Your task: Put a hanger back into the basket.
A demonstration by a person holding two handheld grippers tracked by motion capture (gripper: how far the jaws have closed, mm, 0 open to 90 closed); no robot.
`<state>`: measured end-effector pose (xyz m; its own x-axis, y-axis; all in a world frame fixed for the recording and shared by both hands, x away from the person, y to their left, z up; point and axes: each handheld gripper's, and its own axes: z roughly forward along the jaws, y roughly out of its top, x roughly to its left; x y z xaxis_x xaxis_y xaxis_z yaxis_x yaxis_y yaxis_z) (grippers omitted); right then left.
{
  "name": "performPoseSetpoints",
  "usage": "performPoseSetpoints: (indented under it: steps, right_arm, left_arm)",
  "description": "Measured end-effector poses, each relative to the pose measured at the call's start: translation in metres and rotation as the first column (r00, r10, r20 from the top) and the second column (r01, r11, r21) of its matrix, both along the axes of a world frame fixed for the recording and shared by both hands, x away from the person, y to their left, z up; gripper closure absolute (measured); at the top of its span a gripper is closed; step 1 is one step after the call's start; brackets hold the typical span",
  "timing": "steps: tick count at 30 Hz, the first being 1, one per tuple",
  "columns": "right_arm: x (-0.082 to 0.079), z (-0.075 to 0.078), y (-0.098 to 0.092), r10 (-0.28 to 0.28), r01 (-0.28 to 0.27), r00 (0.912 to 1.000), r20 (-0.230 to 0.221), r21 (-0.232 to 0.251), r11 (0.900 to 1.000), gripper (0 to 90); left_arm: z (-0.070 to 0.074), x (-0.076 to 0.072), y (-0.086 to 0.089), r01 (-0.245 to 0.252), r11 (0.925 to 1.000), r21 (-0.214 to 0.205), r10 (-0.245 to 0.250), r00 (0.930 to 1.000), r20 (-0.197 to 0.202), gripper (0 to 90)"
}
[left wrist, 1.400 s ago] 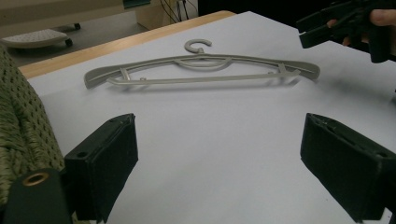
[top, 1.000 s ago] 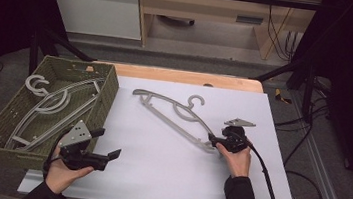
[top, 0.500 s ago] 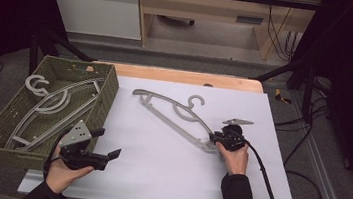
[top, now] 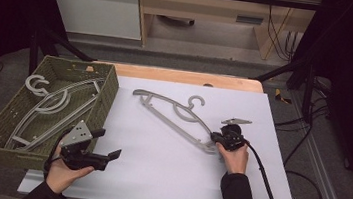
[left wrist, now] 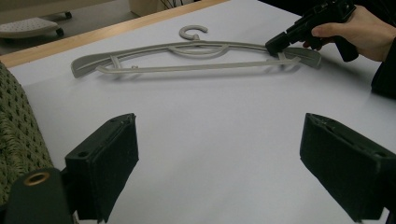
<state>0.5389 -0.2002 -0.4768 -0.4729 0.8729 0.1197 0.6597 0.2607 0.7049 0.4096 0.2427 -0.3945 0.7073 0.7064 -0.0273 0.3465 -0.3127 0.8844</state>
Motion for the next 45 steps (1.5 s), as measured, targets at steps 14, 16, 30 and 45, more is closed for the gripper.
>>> performPoseSetpoints:
  steps: [14,16,30,45]
  right_arm:
    - [-0.022,0.009,-0.004,0.089,-0.094,0.9941,-0.063,-0.092,0.9913,82.6]
    - [-0.032,0.008,-0.010,0.098,-0.102,0.9921,-0.079,-0.047,0.9937,82.4]
    - [-0.035,0.008,-0.001,0.098,-0.105,0.9930,-0.066,-0.119,0.9873,77.7]
    - [-0.043,0.012,-0.005,0.119,-0.133,0.9875,-0.103,-0.150,0.9797,82.6]
  left_arm:
    - [0.000,-0.001,-0.001,0.004,1.0000,0.007,-0.004,1.0000,-0.001,11.3]
    - [0.000,-0.002,-0.001,0.006,1.0000,0.007,-0.006,1.0000,-0.001,11.3]
    - [-0.004,0.000,-0.004,0.014,0.9996,0.023,-0.013,0.9998,-0.017,11.3]
    - [-0.005,0.000,-0.006,0.023,0.9992,0.033,-0.022,0.9995,-0.023,11.4]
